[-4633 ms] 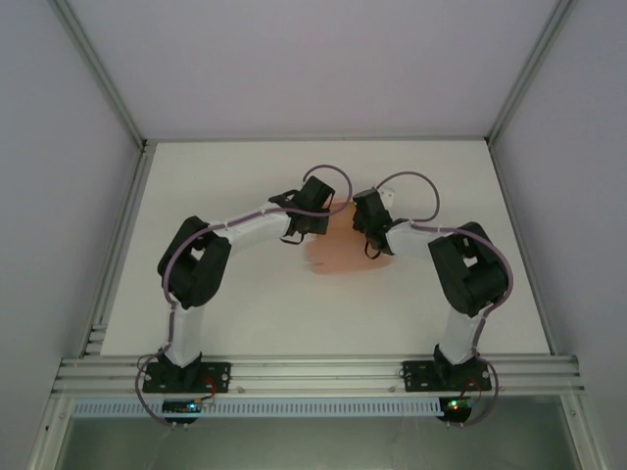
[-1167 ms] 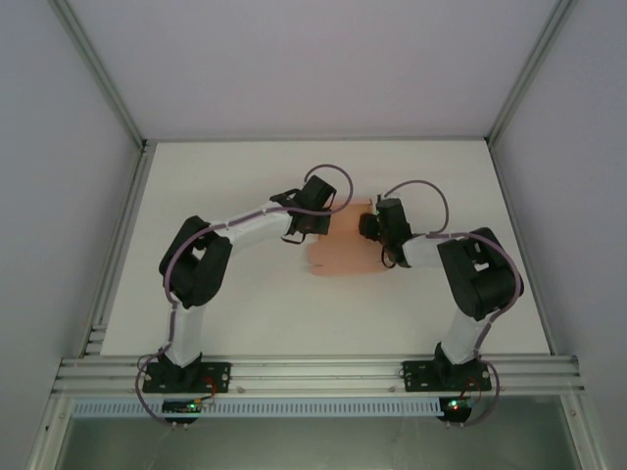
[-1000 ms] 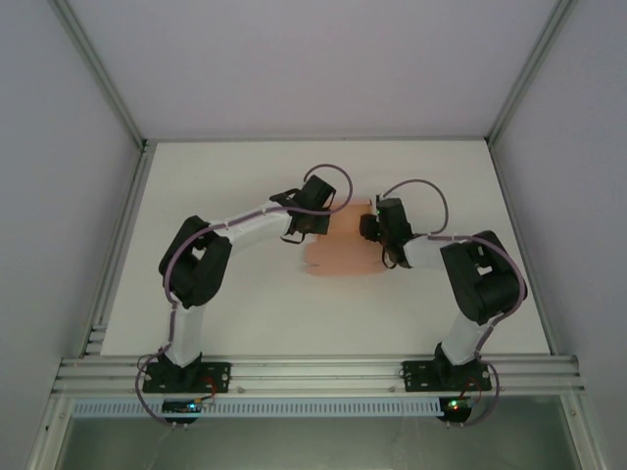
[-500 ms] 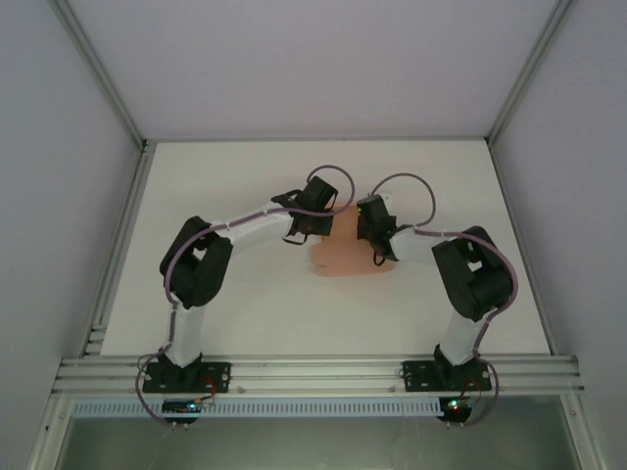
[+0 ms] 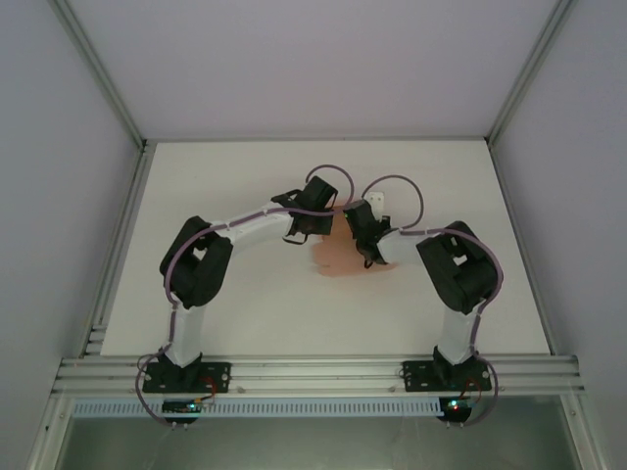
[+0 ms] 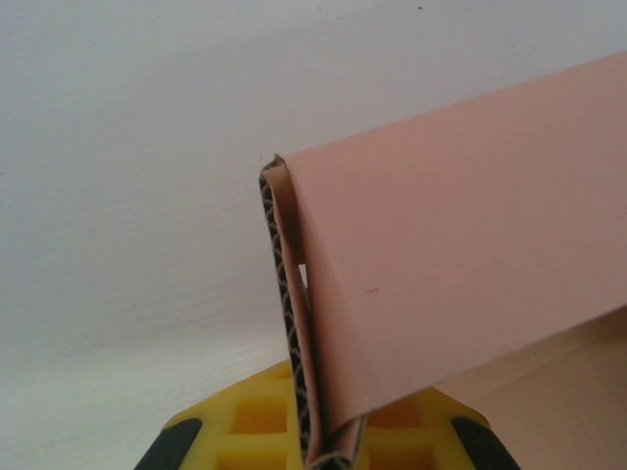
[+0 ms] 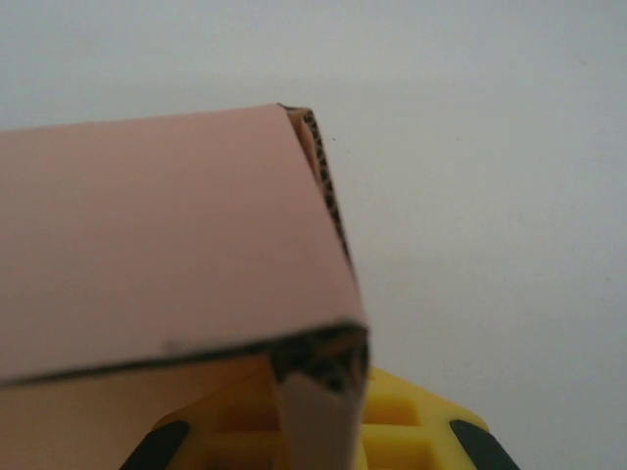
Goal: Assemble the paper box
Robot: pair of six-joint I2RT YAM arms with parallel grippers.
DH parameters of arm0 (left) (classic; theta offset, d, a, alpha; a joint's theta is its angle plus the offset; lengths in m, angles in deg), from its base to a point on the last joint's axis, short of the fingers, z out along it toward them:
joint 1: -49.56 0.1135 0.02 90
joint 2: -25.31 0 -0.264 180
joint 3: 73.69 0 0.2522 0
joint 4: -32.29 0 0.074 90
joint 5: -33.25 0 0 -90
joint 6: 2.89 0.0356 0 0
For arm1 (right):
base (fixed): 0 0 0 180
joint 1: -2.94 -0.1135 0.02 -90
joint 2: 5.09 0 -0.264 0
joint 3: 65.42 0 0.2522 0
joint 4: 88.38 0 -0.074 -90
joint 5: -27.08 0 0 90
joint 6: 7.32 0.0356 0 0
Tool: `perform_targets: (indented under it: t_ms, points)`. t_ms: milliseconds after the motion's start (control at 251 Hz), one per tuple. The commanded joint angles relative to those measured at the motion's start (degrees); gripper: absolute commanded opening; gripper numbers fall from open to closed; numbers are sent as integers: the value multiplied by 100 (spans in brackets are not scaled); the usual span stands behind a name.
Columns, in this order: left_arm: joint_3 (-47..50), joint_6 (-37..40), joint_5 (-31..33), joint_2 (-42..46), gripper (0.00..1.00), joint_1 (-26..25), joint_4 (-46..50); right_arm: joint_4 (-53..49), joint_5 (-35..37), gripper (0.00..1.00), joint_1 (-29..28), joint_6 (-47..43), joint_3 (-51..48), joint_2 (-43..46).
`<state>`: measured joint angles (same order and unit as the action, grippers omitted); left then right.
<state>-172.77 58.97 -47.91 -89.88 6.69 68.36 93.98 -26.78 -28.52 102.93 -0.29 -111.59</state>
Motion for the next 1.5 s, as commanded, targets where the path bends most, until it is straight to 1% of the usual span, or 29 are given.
perform_targets:
  t_ms: [0, 132, 152, 208, 247, 315, 403, 431, 443, 451, 611, 694, 742, 814, 882, 958, 1018, 1090, 1173, 1265, 1317, 1353, 1393, 1437, 1493]
  points:
    - [187, 10, 370, -38, 0, 105, 1082, 433, 658, 0, 164, -948, -398, -359]
    - [161, 29, 427, -54, 0, 114, 1111, 1059, -211, 1, 377, -602, -854, 25]
    - [163, 36, 438, -51, 0, 117, 1101, 1136, -328, 7, 388, -568, -912, 103]
    - [141, 49, 454, -47, 0, 113, 1088, 1296, -623, 32, 399, -636, -1034, 344]
    - [109, 65, 466, -47, 0, 115, 1101, 1294, -679, 45, 350, -715, -1057, 538]
    - [57, 93, 478, -45, 0, 113, 1088, 1030, -1000, 68, 264, -873, -988, 841]
    - [12, 149, 481, -47, 0, 117, 1061, 551, -1454, 88, 208, -942, -781, 1105]
    - [7, 166, 498, -48, 0, 113, 1065, 385, -1558, 92, 185, -955, -745, 1183]
    - [3, 169, 503, -41, 0, 117, 1065, 313, -1624, 97, 172, -954, -731, 1229]
    - [-19, 175, 504, -39, 0, 114, 1063, 265, -1669, 99, 164, -958, -720, 1259]
    - [63, 276, 558, 14, 0, 122, 1021, -317, -2212, 99, 84, -1065, -719, 1896]
    - [82, 382, 540, 21, 0, 151, 949, -526, -2594, 99, 77, -1023, -837, 2371]
    - [89, 471, 519, 53, 0, 172, 873, -559, -2675, 99, 109, -940, -934, 2676]
    - [183, 708, 355, 203, 0, 242, 790, -713, -2747, 99, 186, -839, -1053, 3176]
    - [335, 1050, 61, 464, 0, 332, 660, -996, -2899, 99, 339, -713, -1091, 3633]
    - [541, 1690, -535, 814, 0, 425, 592, -1416, -3171, 99, 567, -524, -1097, 4081]
    - [650, 2129, -685, 1102, 0, 436, 692, -1650, -3377, 99, 768, -378, -1146, 4386]
    - [725, 2763, -1001, 1414, 0, 443, 959, -1884, -3705, 99, 1013, -309, -1203, 4695]
    - [716, 3465, -1496, 1669, 0, 440, 1684, -2078, -3969, 99, 1232, -241, -1272, 4955]
    - [713, 3961, -1798, 1872, 0, 395, 2331, -2350, -4324, 99, 1442, -240, -1247, 5094]
    - [760, 4126, -1732, 1943, 0, 347, 2602, -2591, -4417, 99, 1524, -240, -1184, 5097]
    - [776, 4150, -1581, 1965, 0, 323, 2745, -2815, -4456, 99, 1587, -241, -1126, 5082]
    - [763, 4146, -1564, 1953, 0, 301, 2902, -2968, -4449, 99, 1645, -245, -1080, 5056]
    - [726, 4141, -1574, 1895, 0, 271, 3083, -3050, -4471, 99, 1696, -241, -1066, 5027]
    - [619, 4088, -1388, 1737, 1, 168, 3249, -3072, -4557, 99, 1762, -266, -1067, 4973]
